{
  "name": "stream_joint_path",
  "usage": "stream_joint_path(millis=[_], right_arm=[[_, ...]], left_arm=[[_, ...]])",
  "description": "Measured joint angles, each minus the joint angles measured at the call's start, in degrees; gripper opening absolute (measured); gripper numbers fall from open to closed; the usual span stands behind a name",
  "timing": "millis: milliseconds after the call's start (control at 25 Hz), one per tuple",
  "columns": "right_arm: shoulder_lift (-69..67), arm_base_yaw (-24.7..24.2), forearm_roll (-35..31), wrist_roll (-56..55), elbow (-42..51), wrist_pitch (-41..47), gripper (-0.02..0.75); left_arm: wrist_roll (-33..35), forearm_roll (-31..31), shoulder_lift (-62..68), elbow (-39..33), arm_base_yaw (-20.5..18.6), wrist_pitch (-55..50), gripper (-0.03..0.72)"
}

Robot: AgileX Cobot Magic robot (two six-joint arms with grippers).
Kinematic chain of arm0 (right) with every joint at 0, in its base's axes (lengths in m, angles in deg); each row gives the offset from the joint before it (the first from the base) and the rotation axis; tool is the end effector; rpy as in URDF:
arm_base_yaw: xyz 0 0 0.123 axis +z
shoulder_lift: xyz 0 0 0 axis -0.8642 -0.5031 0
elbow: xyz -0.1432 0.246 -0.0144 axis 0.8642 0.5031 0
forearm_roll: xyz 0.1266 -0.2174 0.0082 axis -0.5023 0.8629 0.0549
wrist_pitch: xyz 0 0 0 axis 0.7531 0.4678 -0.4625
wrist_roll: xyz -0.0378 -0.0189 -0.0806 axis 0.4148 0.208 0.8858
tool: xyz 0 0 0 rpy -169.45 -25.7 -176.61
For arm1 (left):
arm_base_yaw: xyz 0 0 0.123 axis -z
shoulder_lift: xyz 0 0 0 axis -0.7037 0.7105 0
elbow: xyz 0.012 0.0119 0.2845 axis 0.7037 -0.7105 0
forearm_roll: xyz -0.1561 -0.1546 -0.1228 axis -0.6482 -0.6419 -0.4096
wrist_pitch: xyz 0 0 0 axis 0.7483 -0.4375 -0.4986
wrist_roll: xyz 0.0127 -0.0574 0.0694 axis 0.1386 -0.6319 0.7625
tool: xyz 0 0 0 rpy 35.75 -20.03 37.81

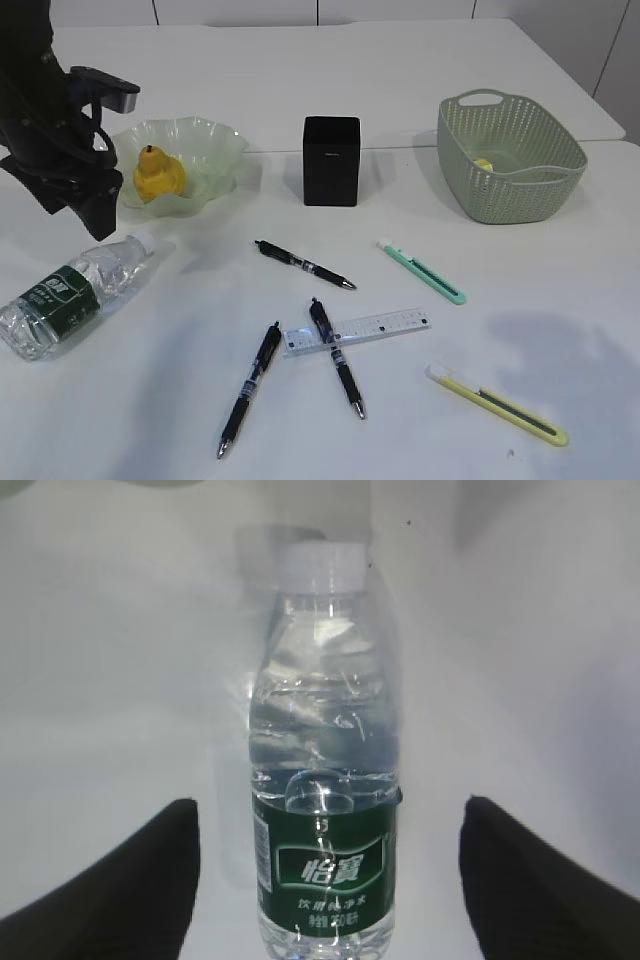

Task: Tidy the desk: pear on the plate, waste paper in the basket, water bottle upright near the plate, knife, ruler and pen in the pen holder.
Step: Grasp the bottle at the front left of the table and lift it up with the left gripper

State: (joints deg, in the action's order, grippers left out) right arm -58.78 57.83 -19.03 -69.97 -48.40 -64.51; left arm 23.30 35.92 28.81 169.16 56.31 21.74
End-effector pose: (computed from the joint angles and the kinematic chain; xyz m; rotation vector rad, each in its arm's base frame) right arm 0.1607 -0.0111 0.2662 0.0254 2.2284 -0.1101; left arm 0.4021 -0.0782 0.2282 0.7368 2.9385 0.0760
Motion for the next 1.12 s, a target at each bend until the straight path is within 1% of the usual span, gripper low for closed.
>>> stream_joint_path(millis=[320,400,480,600,680,840,1120], right_arm=[[0.0,0.0,-0.1,0.0,0.0,0.2,0.46],[0.0,0.0,-0.1,-0.1,0.0,0.2,0.46],[0.0,0.0,-0.3,-0.1,0.0,0.3,0.46],[0.0,0.0,-0.7,-0.1,0.0,0.3,0.46],[0.0,0.1,-0.8,-0.1,0.0,0.3,0.46],[0.0,0.5,-1.1,-0.1,0.0,0.3,0.46],[0.0,0.5,-1.1,-0.1,0.0,0.3,0.46]], left_arm=[[0.0,0.1,0.0,0.2,0.0,-1.4,0.524],[0.1,0.0,0.0,0.2,0.0,-1.4,0.523],[0.1,0.0,0.0,0.2,0.0,-1.4,0.533],[0.5,-0.2,0.0,0.2,0.0,-0.6,0.586],[0.5,-0.3,0.1,0.2,0.0,1.1,0.606],[0.5,-0.5,2.1,0.3,0.0,3.0,0.615],[0.5,-0.5,7.1,0.3,0.0,3.4,0.615]])
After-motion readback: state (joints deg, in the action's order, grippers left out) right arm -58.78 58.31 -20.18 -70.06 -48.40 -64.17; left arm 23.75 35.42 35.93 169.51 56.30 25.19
